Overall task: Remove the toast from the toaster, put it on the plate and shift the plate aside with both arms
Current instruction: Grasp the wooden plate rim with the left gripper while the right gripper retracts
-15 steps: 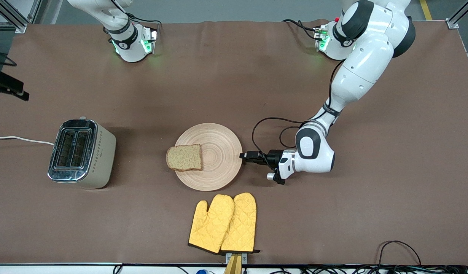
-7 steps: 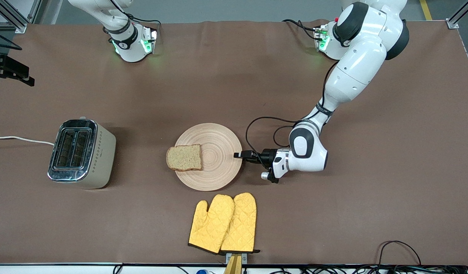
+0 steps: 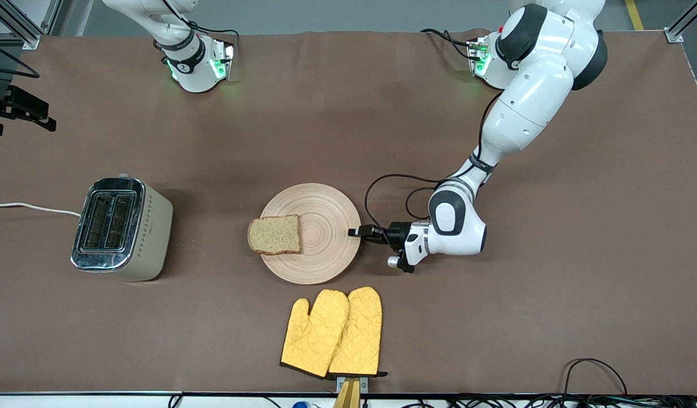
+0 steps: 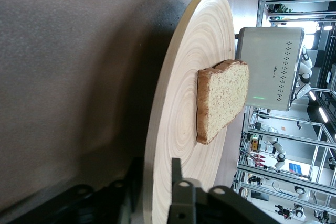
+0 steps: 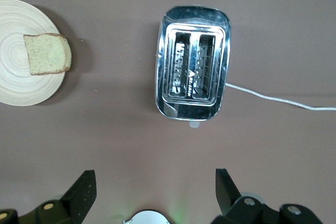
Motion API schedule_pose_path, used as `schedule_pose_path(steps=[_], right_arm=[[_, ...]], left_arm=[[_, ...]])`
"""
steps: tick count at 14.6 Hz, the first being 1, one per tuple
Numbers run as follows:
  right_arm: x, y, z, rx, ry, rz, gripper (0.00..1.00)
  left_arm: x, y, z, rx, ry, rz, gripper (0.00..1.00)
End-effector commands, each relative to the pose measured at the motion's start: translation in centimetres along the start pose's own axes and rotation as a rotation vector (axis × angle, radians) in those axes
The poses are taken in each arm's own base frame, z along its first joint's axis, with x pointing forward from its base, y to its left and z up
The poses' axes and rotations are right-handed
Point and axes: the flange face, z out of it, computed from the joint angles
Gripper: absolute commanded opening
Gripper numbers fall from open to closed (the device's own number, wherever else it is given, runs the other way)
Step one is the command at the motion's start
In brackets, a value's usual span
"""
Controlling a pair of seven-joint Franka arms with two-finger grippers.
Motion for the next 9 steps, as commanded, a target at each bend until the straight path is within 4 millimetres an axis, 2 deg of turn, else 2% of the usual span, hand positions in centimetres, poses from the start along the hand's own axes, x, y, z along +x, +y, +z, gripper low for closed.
schedule_pose_path(steps=[1,5,7,9], right_arm=[[-0.8,-1.0,-0.8,-0.024,0.014,0.002,1.0],[-0.6,-1.7,-0.7,-0.023,0.019,-0.004,1.0],[-0.5,-1.9,-0.8,-0.021,0.023,-0.006,1.0],[-0.5,-2.3,-0.8,-0.022,0.024,-0.014,1.0]], left_arm=[[0.5,0.2,0.5,-0.004,0.021,0.051,0.19],[0.8,0.3,-0.1,-0.006,0.032,0.109,0.02],[1.1,0.7,-0.6,-0.011,0.04,0.11,0.0],[2.0,1.2,-2.5,-0.017,0.064,0.109,0.0]])
